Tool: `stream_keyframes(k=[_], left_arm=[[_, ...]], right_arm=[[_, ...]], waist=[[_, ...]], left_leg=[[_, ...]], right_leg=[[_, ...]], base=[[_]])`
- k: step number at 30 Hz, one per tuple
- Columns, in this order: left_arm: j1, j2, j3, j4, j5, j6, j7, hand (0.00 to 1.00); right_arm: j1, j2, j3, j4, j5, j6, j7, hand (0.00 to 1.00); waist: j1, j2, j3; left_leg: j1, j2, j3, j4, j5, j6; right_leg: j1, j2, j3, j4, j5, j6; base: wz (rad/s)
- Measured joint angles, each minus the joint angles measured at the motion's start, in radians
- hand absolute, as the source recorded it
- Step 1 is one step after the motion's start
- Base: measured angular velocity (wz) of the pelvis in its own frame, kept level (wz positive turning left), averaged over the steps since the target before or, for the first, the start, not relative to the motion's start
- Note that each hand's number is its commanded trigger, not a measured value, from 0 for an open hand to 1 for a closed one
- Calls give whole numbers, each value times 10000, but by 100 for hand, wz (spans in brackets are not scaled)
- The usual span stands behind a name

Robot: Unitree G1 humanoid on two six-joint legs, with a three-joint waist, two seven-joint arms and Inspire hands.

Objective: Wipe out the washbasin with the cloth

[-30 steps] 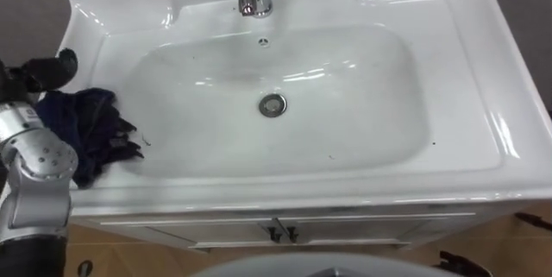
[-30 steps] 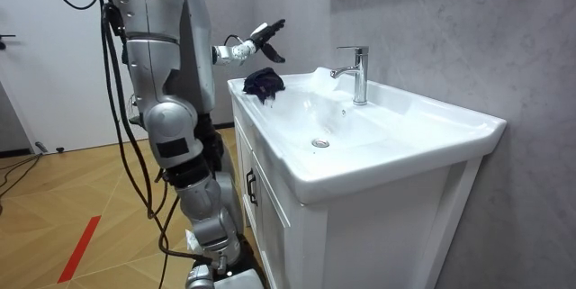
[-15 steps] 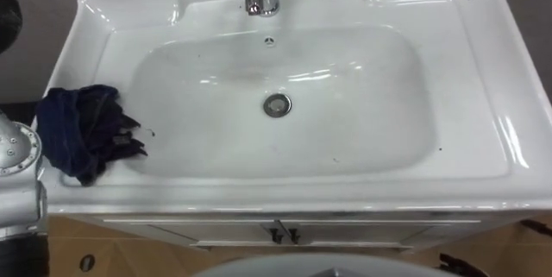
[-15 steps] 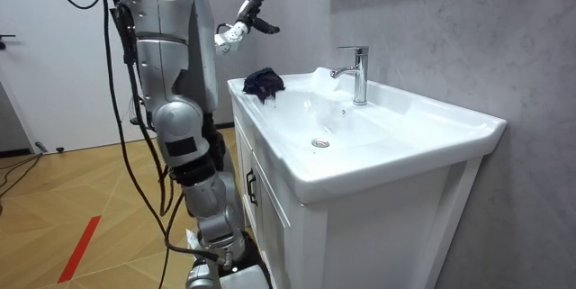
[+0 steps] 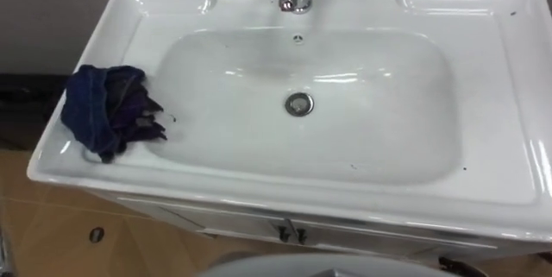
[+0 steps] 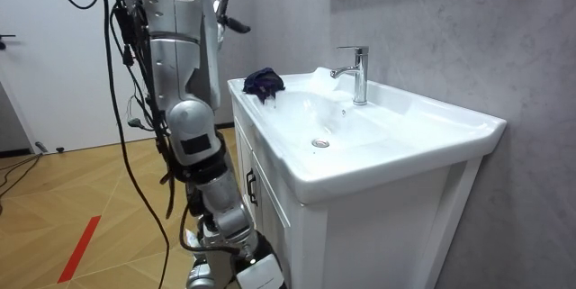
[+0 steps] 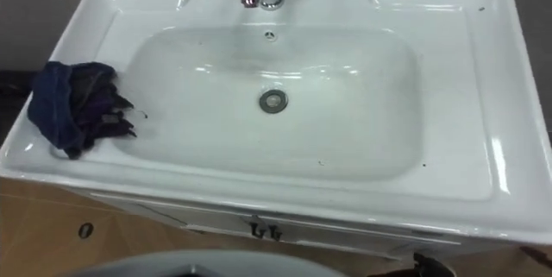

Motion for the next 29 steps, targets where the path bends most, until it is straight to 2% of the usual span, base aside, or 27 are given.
stream_keyframes(k=[1,2,4,5,6,8,13,17,18,19,24,29], left_arm=[[148,-166,-5,338,-217,15,-145,0],[335,-300,-163,717,-506,14,-209,0],[551,-489,-573,1394,-762,57,-355,0],[604,-677,-829,1841,-757,67,-467,0],[615,-765,-966,2093,-756,70,-538,0],[670,-1032,-1435,3326,-767,69,-826,0],[727,-1237,-2352,5287,-1570,94,-1284,0],[721,-1295,-2528,6560,-1500,58,-1595,0],[738,-1296,-2528,6693,-1502,58,-1656,0],[762,-1309,-2546,6924,-1510,58,-1741,0],[790,-1449,-2895,7663,-1508,181,-2246,0],[774,-1533,-3100,7780,-1075,567,-3326,0]], right_arm=[[-5,-4,2,-3,-85,51,108,0],[-11,-23,20,-5,-61,54,229,0],[-12,-10,74,-20,-59,58,357,0],[-9,-9,83,-20,-69,106,433,0],[-10,-11,80,-21,-74,138,484,0],[-10,-12,75,9,-31,161,630,0],[-11,-11,77,2,393,127,755,0],[-4,-11,56,25,391,-17,865,0],[-1,-11,57,21,402,-47,868,0],[5,-11,58,30,582,-60,856,0],[-7,0,56,42,1150,-62,853,0],[-46,12,53,146,1190,-84,1017,0]], waist=[[19,-51,-17],[55,-174,-1],[83,-180,-5],[141,-255,21],[173,-291,20],[234,-404,19],[173,-452,29],[11,-456,34],[-31,-457,34],[-51,-510,69],[-296,-485,92],[-442,-556,96]], left_leg=[[-102,-20,-50,102,-1,1],[-196,-22,-53,155,-2,3],[-339,-47,-174,319,-18,28],[-388,-48,-185,371,-25,39],[-402,-48,-184,398,-29,44],[-413,-60,-253,466,-54,78],[-430,-56,-243,473,-78,108],[-432,-57,-223,450,-79,108],[-425,-57,-212,449,-79,109],[-368,-59,-169,398,-78,110],[-316,-131,-145,376,-114,170],[-295,-177,25,394,-191,280]], right_leg=[[-30,-15,-74,2,-6,10],[-102,-21,-91,9,-7,11],[-107,-22,-210,5,-8,13],[-115,-23,-242,6,-12,19],[-114,-23,-240,5,-15,24],[-89,-23,-248,11,-22,35],[-126,-27,-174,27,-30,45],[-118,-34,-179,29,-29,44],[-114,-40,-188,46,-29,44],[-107,-57,-180,102,-28,45],[-106,-147,-172,180,-73,121],[-91,-215,19,181,-74,206]], base=[[15],[13],[17],[16],[6],[5],[0],[0],[0],[-7],[-2],[-8]])
